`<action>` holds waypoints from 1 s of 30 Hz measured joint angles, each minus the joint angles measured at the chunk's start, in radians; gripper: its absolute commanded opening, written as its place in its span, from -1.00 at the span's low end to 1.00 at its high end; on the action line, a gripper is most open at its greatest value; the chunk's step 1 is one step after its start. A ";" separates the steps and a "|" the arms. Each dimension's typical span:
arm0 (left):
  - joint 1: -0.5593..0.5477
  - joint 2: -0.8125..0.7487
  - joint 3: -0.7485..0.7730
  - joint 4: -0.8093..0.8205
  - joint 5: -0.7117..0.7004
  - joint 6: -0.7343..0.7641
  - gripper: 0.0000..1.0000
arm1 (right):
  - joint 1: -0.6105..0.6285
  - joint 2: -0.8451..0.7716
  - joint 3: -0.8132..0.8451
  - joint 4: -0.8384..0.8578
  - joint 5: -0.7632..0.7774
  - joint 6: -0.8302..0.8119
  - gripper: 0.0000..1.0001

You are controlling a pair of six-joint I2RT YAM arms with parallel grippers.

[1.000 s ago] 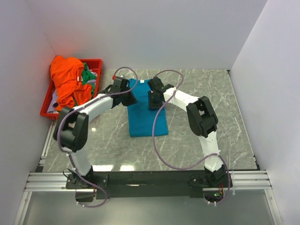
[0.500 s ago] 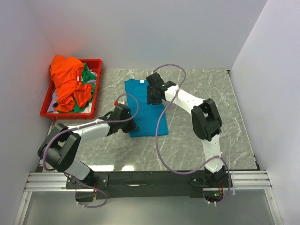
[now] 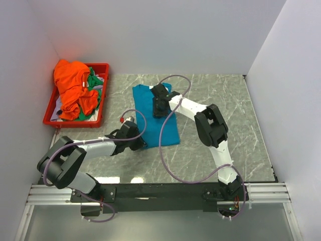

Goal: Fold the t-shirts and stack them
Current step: Fold the tshirt

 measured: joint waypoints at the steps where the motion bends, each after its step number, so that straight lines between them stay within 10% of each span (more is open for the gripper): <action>1: -0.002 -0.011 -0.011 0.004 -0.001 -0.005 -0.99 | 0.000 0.000 0.000 0.000 0.000 0.000 -0.13; 14: -0.008 -0.164 -0.040 -0.094 -0.008 -0.011 -0.87 | -0.013 -0.315 -0.228 0.000 -0.007 0.002 0.01; 21: -0.008 -0.211 -0.010 -0.141 -0.012 -0.006 -0.85 | -0.025 -0.690 -0.613 0.131 -0.018 0.050 -0.35; 30: -0.007 -0.124 0.018 -0.144 -0.070 0.011 -0.89 | -0.025 -0.694 -0.910 0.210 -0.038 0.091 -0.43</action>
